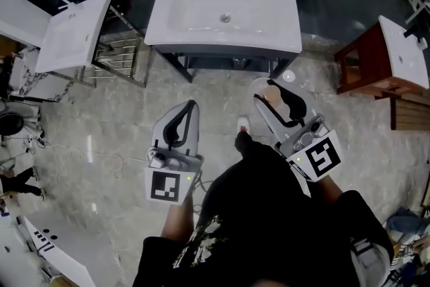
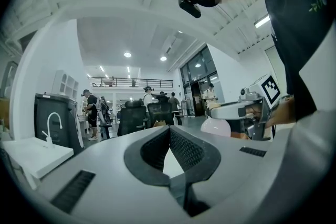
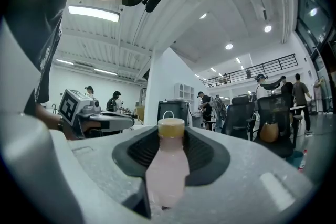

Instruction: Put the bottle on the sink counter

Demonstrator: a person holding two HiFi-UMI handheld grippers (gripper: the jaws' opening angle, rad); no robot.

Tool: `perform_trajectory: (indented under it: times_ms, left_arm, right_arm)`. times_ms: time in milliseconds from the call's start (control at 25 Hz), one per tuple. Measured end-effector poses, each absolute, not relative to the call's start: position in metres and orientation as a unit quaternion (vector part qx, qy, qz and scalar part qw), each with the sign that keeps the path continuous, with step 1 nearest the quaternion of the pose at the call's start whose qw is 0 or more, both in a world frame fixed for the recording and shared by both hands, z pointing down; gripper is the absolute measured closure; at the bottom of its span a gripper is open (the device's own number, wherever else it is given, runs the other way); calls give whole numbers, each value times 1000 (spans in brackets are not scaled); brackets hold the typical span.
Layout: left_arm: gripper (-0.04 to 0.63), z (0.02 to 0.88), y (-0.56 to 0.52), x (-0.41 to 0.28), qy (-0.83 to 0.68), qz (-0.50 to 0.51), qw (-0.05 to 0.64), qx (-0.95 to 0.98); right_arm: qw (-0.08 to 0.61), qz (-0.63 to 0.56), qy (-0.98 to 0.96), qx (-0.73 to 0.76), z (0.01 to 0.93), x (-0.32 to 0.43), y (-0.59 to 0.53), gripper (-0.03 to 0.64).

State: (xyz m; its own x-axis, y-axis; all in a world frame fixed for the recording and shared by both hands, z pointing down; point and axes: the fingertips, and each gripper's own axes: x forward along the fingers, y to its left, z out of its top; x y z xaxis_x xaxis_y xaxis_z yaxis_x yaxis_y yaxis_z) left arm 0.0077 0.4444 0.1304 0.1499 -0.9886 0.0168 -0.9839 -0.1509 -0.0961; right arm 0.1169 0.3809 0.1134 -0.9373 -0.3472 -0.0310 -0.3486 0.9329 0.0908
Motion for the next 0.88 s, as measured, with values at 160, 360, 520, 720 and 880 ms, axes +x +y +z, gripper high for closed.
perform_trajectory:
  times_ms: [160,360,520,720,880]
  left_arm:
    - [584,123,399,2,646,-44,37,-761]
    - [583,119,346,9,630,-45,49,-774]
    - [583,119,304,22,614,-38,48,-787]
    - [583,123,263,32,590,-40,49,-805]
    - [583,130,229,21,582,-37,39,-811]
  right_arm:
    - [14,52,983,-177,107,107,338,482]
    - [10,54,981,-185,105,108,293,482]
    - [5,57,978,-199,108,119,253,482]
    - [-1,48,973,-225,114,128,215,482]
    - [-11,40,968,-247,124,124,181,482]
